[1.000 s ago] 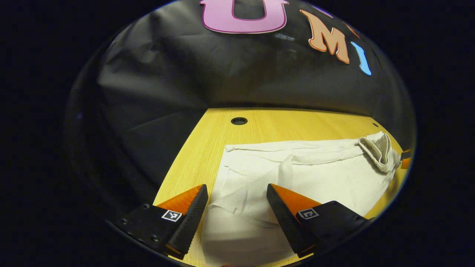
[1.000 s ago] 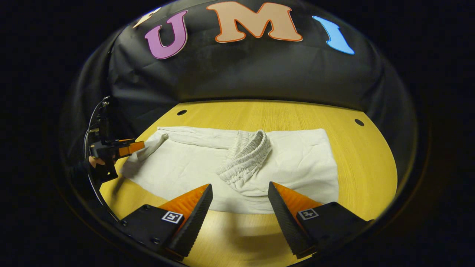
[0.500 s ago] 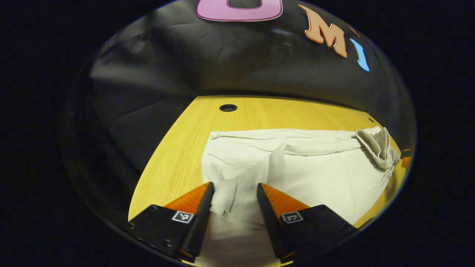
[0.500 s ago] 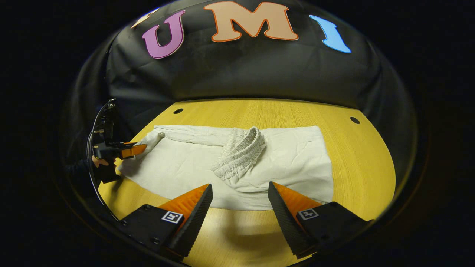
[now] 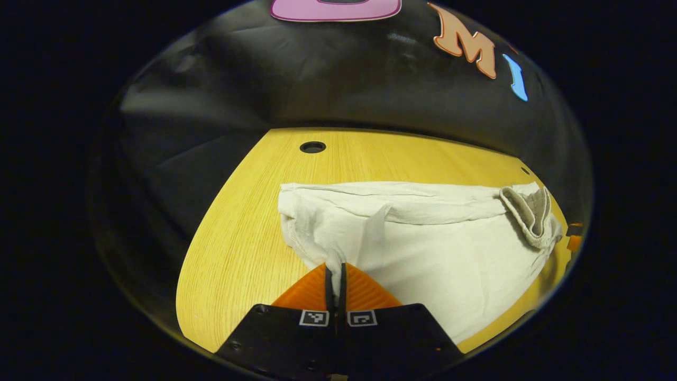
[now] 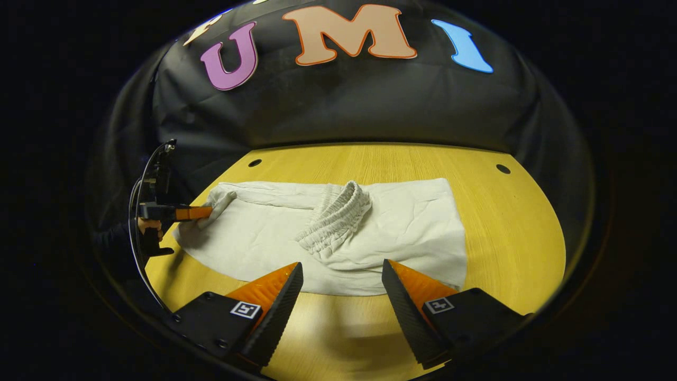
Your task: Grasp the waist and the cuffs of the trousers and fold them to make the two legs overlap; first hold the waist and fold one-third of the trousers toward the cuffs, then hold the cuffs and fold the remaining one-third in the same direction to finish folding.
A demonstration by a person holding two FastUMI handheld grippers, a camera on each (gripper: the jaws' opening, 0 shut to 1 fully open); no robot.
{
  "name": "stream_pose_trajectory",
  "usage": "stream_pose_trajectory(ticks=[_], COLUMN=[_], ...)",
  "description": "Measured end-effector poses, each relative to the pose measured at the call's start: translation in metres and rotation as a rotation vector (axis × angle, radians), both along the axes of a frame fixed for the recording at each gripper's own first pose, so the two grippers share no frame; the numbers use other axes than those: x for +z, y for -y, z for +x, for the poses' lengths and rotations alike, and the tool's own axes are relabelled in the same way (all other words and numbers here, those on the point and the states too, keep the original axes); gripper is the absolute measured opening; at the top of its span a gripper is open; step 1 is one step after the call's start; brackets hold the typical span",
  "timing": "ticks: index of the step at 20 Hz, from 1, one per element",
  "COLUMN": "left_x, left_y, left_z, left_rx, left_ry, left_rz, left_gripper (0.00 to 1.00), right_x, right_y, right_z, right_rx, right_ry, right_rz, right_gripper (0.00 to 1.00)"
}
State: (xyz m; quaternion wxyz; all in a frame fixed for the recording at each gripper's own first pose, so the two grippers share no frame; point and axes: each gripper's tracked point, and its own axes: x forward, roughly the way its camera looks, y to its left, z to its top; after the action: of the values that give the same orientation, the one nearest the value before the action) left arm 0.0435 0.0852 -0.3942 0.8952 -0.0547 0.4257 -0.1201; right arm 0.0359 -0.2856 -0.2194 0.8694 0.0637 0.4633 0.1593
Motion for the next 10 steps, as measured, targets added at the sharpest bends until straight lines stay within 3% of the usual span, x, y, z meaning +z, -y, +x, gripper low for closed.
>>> stream_pose_trajectory(ticks=[10], left_x=[0.105], left_y=[0.063], left_z=[0.025], left_rx=[-0.006], left_ry=[0.154], left_rz=[-0.085], left_gripper=[0.0], right_x=[0.015], right_y=[0.046], right_z=[0.0], right_rx=[-0.024], right_ry=[0.027], right_rz=[0.047], right_gripper=[0.96])
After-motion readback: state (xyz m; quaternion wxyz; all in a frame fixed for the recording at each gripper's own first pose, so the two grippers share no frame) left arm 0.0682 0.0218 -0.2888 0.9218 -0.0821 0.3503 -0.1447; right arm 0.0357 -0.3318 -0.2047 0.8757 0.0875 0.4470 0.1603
